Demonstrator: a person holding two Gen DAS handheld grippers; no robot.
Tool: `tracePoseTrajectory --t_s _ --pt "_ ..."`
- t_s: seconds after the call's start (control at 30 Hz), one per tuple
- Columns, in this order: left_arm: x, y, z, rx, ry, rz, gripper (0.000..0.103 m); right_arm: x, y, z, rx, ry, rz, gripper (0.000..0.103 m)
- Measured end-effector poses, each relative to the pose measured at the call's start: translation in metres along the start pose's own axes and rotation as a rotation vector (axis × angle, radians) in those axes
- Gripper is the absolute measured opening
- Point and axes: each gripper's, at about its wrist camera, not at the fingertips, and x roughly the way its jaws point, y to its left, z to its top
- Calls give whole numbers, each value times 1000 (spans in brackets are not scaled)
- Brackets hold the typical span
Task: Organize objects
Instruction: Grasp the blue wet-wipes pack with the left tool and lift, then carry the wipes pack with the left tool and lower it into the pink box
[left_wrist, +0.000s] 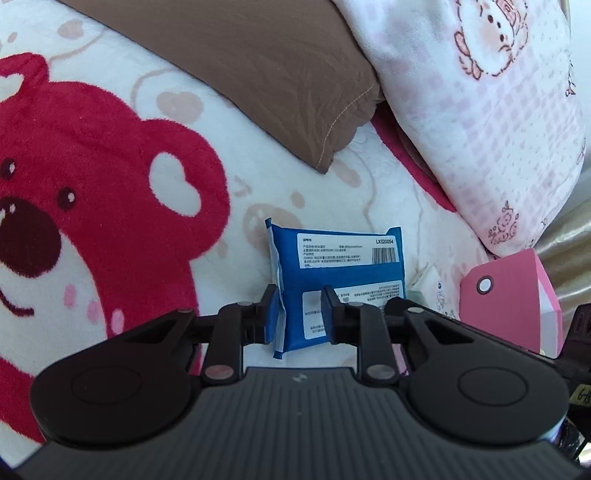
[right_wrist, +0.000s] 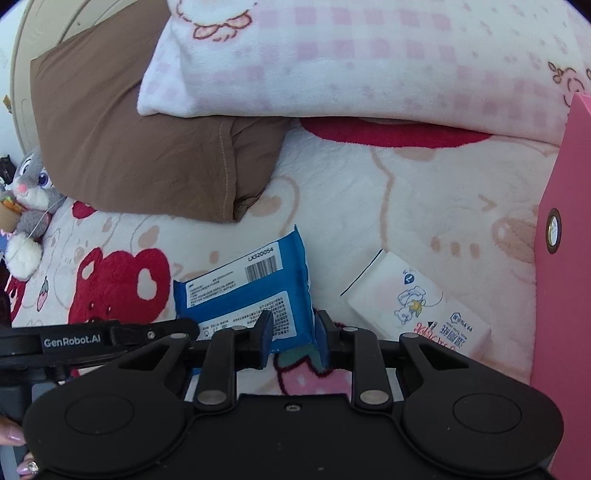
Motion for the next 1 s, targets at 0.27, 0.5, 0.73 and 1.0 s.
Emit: tracePoseTrajectory --t_s 0.27,0.5,0.73,1.0 --pt "-9 -21 -23 104 14 64 23 -14 -5 -22 62 97 47 24" --pt "-3 -17 -21 97 34 102 27 -7 -9 -30 79 50 3 45" --pt "-1 -13 -30 69 9 58 29 -5 -19 -37 106 -23 84 36" --pt "-31 -26 -52 45 14 -30 26 -50 -5 -50 7 -36 50 28"
